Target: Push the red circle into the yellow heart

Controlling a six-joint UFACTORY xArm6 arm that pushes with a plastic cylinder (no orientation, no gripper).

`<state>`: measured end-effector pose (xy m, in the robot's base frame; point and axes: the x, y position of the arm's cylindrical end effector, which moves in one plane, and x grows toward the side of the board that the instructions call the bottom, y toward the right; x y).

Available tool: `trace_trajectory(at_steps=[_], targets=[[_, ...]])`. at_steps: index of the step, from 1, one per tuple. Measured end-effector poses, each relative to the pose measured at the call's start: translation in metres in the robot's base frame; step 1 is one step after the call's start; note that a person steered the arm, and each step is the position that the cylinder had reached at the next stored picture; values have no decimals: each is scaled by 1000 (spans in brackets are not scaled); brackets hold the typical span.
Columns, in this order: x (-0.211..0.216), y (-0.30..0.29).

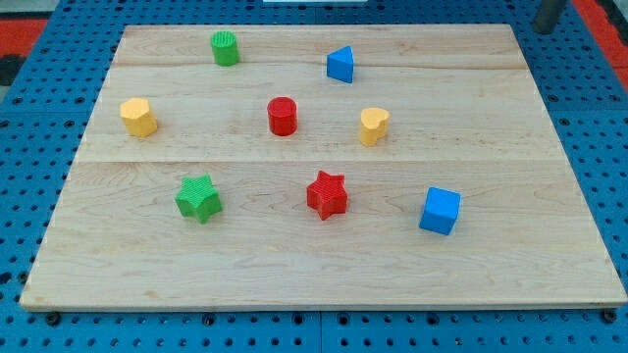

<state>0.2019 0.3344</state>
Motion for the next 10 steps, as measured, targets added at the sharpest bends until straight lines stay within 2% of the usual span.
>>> trace_trajectory(at_steps=[1, 2, 3, 4, 5, 7, 8, 9, 10], targets=[[14, 0], [70, -13], [141, -83], [191, -152], [202, -204], [171, -246], [196, -279], [203, -296], [209, -226]])
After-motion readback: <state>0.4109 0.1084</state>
